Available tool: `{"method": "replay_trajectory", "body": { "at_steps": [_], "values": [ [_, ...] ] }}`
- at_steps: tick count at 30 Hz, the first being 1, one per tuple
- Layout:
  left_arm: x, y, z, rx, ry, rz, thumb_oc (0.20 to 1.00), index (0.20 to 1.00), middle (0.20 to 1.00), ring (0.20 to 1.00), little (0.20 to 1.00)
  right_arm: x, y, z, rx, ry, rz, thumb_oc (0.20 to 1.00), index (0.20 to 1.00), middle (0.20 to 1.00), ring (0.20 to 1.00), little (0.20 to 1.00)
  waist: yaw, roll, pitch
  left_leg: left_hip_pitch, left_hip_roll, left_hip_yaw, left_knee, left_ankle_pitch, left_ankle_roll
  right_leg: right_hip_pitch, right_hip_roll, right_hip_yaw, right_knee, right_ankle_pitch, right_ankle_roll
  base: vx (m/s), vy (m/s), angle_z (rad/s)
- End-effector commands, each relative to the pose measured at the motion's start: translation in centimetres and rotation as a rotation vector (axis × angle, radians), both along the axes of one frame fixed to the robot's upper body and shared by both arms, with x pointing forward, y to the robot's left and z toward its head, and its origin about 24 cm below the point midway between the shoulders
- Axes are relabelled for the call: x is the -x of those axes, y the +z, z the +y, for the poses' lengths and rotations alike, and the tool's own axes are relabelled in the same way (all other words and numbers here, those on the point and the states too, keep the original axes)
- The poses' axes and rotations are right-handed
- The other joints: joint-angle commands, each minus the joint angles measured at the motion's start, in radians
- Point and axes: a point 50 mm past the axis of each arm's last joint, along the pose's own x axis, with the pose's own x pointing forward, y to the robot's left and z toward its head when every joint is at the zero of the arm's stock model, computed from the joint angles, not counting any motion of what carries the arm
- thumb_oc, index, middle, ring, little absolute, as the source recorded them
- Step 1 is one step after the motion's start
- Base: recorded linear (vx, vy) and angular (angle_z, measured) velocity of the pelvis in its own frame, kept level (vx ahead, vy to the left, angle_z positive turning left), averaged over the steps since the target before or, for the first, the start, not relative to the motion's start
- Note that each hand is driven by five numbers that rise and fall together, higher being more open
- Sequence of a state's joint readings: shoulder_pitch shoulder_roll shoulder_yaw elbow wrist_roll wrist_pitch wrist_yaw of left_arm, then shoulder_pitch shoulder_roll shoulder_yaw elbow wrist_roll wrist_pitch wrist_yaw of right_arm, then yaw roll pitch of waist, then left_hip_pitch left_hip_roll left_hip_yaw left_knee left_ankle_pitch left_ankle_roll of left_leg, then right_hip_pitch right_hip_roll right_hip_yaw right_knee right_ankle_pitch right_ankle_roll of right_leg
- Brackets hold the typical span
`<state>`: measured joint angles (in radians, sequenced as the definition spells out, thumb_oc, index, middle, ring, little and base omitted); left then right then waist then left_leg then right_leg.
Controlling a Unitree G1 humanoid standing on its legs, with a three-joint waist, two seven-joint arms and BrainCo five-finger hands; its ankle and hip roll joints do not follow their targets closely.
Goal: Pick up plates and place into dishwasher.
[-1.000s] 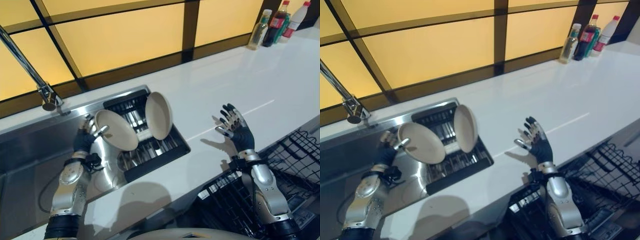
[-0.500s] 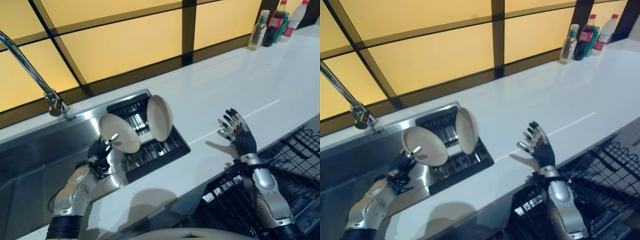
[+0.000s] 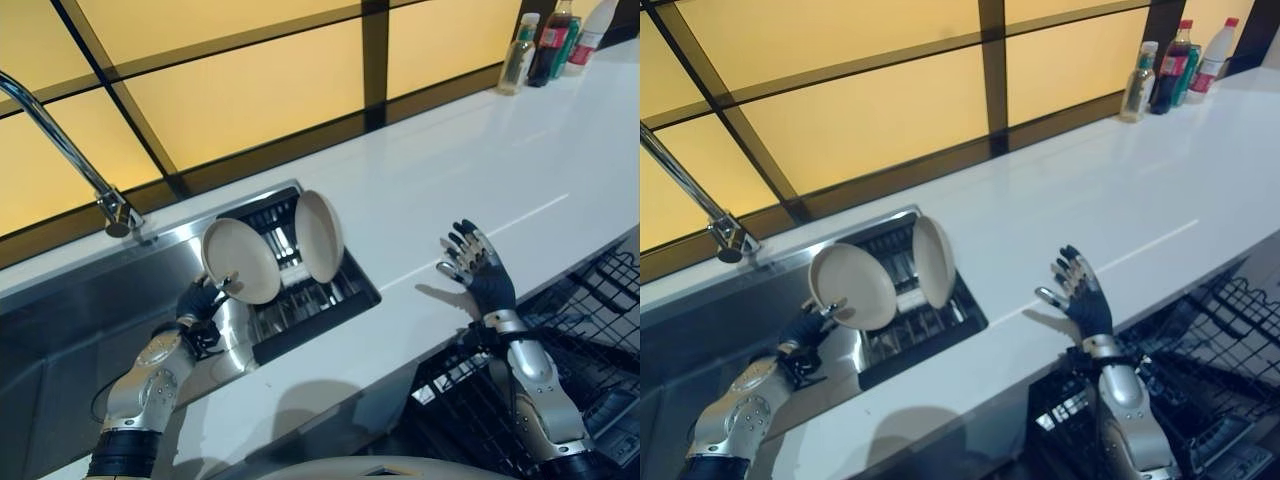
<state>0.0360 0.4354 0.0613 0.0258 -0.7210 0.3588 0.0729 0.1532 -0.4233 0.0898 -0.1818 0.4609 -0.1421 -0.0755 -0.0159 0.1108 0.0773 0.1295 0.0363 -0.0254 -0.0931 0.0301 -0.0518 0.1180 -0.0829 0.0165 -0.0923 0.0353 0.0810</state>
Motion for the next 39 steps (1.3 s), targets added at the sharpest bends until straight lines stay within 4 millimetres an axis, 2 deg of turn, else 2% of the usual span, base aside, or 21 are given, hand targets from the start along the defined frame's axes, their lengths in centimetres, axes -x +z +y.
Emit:
{"method": "replay_trajectory", "body": {
  "at_steps": [1, 7, 11, 17, 21, 25, 29, 35, 39],
  "values": [
    [-0.8, 0.2, 0.9, -0.043, 0.002, 0.001, 0.2, 0.2, 0.2, 0.2, 0.2, -0.1, 2.7, 0.9, -0.011, 0.04, -0.143, 1.0, 1.0, 1.0, 1.0, 1.0, -0.035, -0.046, 0.0, -0.032, -0.016, 0.033, 0.009, -0.021, 0.036, -0.036, -0.043, -0.051, 0.083, -0.071, 0.027, 0.0, 0.0, 0.0],
    [-0.8, 0.6, 1.4, -0.082, 0.042, -0.029, 0.2, 0.2, 0.2, 0.2, 0.2, -0.1, 2.7, 1.0, -0.013, 0.04, -0.143, 1.0, 1.0, 1.0, 1.0, 1.0, -0.031, -0.047, -0.001, -0.032, -0.015, 0.032, 0.009, -0.02, 0.035, -0.034, -0.042, -0.057, 0.083, -0.074, 0.025, 0.0, 0.0, 0.0],
    [-1.2, 2.0, 2.4, -0.157, 0.172, -0.132, 0.2, 0.2, 0.2, 0.2, 0.2, -0.2, 2.7, 1.1, -0.016, 0.043, -0.143, 1.0, 1.0, 1.0, 1.0, 1.0, -0.027, -0.051, -0.001, -0.032, -0.015, 0.028, 0.007, -0.019, 0.032, -0.031, -0.042, -0.063, 0.082, -0.076, 0.023, 0.0, 0.0, 0.0],
    [-1.4, 5.5, 3.4, -0.286, 0.358, -0.332, 0.2, 0.2, 0.2, 0.2, 0.2, -0.3, 2.5, 1.5, -0.033, 0.029, -0.143, 1.0, 1.0, 1.0, 1.0, 1.0, -0.015, -0.068, -0.01, -0.033, -0.012, 0.016, 0.006, -0.02, 0.028, -0.021, -0.04, -0.077, 0.075, -0.079, 0.02, -0.01, -0.014, 0.01],
    [-0.9, 8.6, 3.8, -0.396, 0.458, -0.539, 0.2, 0.2, 0.2, 0.2, 0.2, -0.3, 2.5, 1.8, -0.049, 0.026, -0.149, 1.0, 1.0, 1.0, 1.0, 1.0, -0.003, -0.081, -0.015, -0.037, -0.009, 0.005, 0.006, -0.022, 0.026, -0.016, -0.037, -0.088, 0.069, -0.08, 0.018, -0.03, -0.041, 0.01],
    [-0.1, 11.9, 3.6, -0.482, 0.525, -0.763, 0.2, 0.2, 0.2, 0.2, 0.2, -0.3, 2.7, 2.2, -0.058, 0.027, -0.16, 1.0, 1.0, 1.0, 1.0, 1.0, 0.006, -0.091, -0.023, -0.04, -0.007, -0.003, 0.006, -0.025, 0.022, -0.011, -0.036, -0.098, 0.065, -0.083, 0.015, -0.03, -0.03, 0.01],
    [0.9, 14.2, 3.0, -0.581, 0.562, -0.956, 0.2, 0.2, 0.2, 0.2, 0.2, -0.3, 2.9, 2.6, -0.072, 0.039, -0.167, 1.0, 1.0, 1.0, 1.0, 1.0, 0.012, -0.101, -0.032, -0.04, -0.004, -0.007, 0.006, -0.028, 0.018, -0.006, -0.034, -0.103, 0.061, -0.083, 0.014, -0.03, -0.024, 0.07],
    [1.6, 16.2, 1.9, -0.717, 0.53, -1.119, 0.2, 0.2, 0.2, 0.2, 0.2, -0.3, 3.1, 2.9, -0.082, 0.057, -0.174, 1.0, 1.0, 1.0, 1.0, 1.0, 0.015, -0.108, -0.046, -0.041, -0.002, -0.01, 0.006, -0.033, 0.016, -0.004, -0.029, -0.105, 0.058, -0.084, 0.013, -0.01, -0.013, 0.06],
    [2.0, 16.7, 1.5, -0.778, 0.503, -1.174, 0.2, 0.2, 0.2, 0.2, 0.2, -0.3, 3.3, 2.8, -0.084, 0.064, -0.175, 1.0, 1.0, 1.0, 1.0, 1.0, 0.016, -0.11, -0.053, -0.042, -0.002, -0.011, 0.006, -0.034, 0.016, -0.005, -0.026, -0.102, 0.054, -0.081, 0.013, 0.0, 0.0, 0.0]
  ]
}}
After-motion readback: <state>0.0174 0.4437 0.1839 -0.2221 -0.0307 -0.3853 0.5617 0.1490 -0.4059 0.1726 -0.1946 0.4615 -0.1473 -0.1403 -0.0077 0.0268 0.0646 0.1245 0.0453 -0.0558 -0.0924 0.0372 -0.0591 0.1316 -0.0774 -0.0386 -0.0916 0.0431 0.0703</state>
